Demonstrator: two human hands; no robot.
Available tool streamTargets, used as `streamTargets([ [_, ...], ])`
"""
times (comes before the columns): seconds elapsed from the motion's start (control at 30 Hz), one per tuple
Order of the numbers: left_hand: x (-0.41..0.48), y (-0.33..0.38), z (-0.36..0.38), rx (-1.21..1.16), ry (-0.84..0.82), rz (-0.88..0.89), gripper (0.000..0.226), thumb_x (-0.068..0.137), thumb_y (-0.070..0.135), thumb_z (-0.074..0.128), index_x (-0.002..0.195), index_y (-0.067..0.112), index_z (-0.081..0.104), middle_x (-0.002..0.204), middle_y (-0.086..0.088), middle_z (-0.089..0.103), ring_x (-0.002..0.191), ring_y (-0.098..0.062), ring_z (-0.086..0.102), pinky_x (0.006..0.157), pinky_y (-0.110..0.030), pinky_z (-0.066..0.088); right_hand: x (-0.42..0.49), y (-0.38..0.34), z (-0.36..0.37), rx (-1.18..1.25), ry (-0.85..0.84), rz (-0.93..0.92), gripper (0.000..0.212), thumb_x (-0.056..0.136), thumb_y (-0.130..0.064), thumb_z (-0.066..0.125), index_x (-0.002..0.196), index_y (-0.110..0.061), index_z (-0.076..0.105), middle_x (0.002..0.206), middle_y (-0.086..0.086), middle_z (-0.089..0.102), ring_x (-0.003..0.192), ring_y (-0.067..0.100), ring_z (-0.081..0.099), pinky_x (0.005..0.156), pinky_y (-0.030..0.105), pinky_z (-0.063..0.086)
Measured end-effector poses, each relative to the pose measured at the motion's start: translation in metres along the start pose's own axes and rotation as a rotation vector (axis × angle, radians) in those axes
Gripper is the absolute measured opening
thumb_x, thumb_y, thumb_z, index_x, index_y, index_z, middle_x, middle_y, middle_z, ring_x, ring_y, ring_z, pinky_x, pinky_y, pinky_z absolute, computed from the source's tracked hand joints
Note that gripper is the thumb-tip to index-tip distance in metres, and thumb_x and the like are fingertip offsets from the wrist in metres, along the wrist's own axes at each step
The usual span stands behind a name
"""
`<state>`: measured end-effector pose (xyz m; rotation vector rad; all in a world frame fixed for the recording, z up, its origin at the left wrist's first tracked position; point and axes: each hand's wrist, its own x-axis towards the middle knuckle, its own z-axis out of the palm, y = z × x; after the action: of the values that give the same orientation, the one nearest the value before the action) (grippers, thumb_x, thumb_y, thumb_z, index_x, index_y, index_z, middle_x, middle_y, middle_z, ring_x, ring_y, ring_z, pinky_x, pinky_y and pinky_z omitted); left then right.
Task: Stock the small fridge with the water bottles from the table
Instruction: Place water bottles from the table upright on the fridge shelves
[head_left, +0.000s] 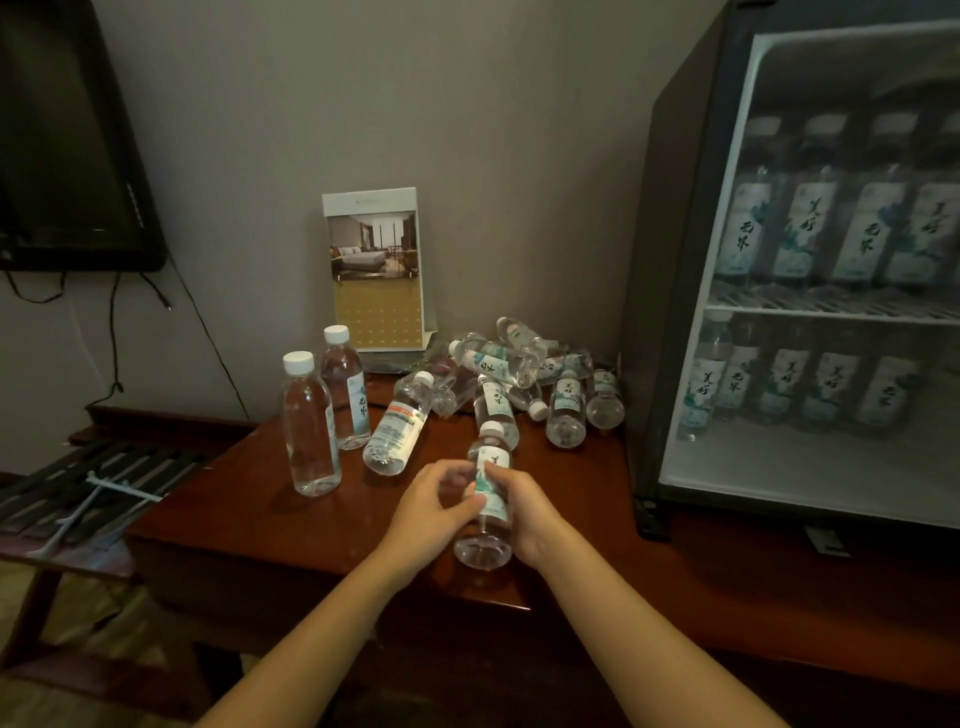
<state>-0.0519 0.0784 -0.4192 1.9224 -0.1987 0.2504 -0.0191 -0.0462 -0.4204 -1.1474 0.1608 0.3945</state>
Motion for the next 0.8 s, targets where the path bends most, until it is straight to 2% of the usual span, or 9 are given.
streamTargets([
  [0.1, -0.001, 0.002, 0.007, -0.226, -0.198, -0.275, 0.053, 0.08, 0.026, 0.072, 0.125, 0.02, 0.045, 0.121, -0.001, 0.055, 0.102, -0.011, 0.061, 0.086, -0.028, 0.054, -0.011, -0.003, -0.016, 0.095, -0.078, 0.012, 0.039, 0.092, -0.022, 0.049, 0.123, 0.002, 0.048, 0.077, 0.012, 0.067, 0.064, 0.023, 0.066, 0.059, 0.032, 0.053],
  [0.2, -0.003, 0.004, 0.016, -0.337, -0.353, -0.37, 0.053, 0.081, 0.032, 0.069, 0.127, 0.018, 0.046, 0.12, -0.003, 0.063, 0.103, -0.019, 0.066, 0.093, -0.038, 0.052, -0.02, -0.004, -0.028, 0.13, -0.062, -0.065, 0.041, 0.093, -0.016, 0.051, 0.131, -0.004, 0.041, 0.092, 0.015, 0.065, 0.075, 0.027, 0.066, 0.064, 0.039, 0.054],
  [0.3, -0.002, 0.013, 0.029, -0.339, -0.379, -0.318, 0.047, 0.083, 0.026, 0.068, 0.126, 0.024, 0.048, 0.118, -0.003, 0.064, 0.099, -0.02, 0.068, 0.091, -0.04, 0.053, -0.03, -0.01, -0.047, 0.152, -0.056, -0.13, 0.04, 0.092, -0.009, 0.051, 0.131, -0.01, 0.042, 0.109, 0.02, 0.064, 0.089, 0.031, 0.066, 0.073, 0.045, 0.054],
  [0.37, -0.001, 0.02, 0.039, -0.306, -0.378, -0.281, 0.043, 0.086, 0.02, 0.065, 0.125, 0.024, 0.048, 0.115, -0.001, 0.064, 0.098, -0.017, 0.068, 0.085, -0.035, 0.056, -0.039, -0.016, -0.06, 0.14, -0.098, -0.177, 0.042, 0.091, -0.001, 0.049, 0.132, -0.01, 0.044, 0.116, 0.021, 0.062, 0.097, 0.034, 0.065, 0.075, 0.045, 0.054],
  [0.5, -0.005, 0.031, 0.063, -0.264, -0.371, -0.196, 0.041, 0.089, 0.013, 0.058, 0.124, 0.029, 0.043, 0.109, 0.005, 0.063, 0.094, -0.01, 0.066, 0.075, -0.027, 0.056, -0.055, -0.027, -0.087, 0.012, -0.163, -0.245, 0.065, 0.08, 0.014, 0.052, 0.138, -0.015, 0.039, 0.123, 0.02, 0.059, 0.109, 0.034, 0.061, 0.085, 0.046, 0.053],
  [0.6, -0.009, 0.039, 0.083, -0.245, -0.378, -0.117, 0.049, 0.088, 0.009, 0.058, 0.128, 0.031, 0.04, 0.112, 0.007, 0.061, 0.098, -0.008, 0.064, 0.075, -0.024, 0.055, -0.069, -0.037, -0.106, -0.08, -0.168, -0.294, 0.07, 0.079, 0.02, 0.05, 0.135, -0.021, 0.039, 0.126, 0.02, 0.057, 0.115, 0.033, 0.058, 0.096, 0.046, 0.048],
  [0.7, -0.01, 0.048, 0.105, -0.241, -0.412, -0.025, 0.057, 0.085, 0.0, 0.059, 0.128, 0.033, 0.039, 0.115, 0.01, 0.061, 0.102, -0.002, 0.063, 0.079, -0.022, 0.054, -0.083, -0.047, -0.126, -0.145, -0.13, -0.332, 0.071, 0.077, 0.019, 0.054, 0.132, -0.025, 0.041, 0.126, 0.017, 0.058, 0.115, 0.031, 0.058, 0.095, 0.045, 0.05],
  [0.8, -0.011, 0.06, 0.129, -0.232, -0.437, 0.062, 0.059, 0.085, -0.005, 0.057, 0.125, 0.034, 0.04, 0.111, 0.011, 0.062, 0.098, 0.005, 0.063, 0.075, -0.017, 0.052, -0.097, -0.054, -0.149, -0.179, -0.092, -0.384, 0.072, 0.075, 0.017, 0.061, 0.133, -0.02, 0.041, 0.123, 0.015, 0.06, 0.112, 0.029, 0.061, 0.089, 0.039, 0.053],
])
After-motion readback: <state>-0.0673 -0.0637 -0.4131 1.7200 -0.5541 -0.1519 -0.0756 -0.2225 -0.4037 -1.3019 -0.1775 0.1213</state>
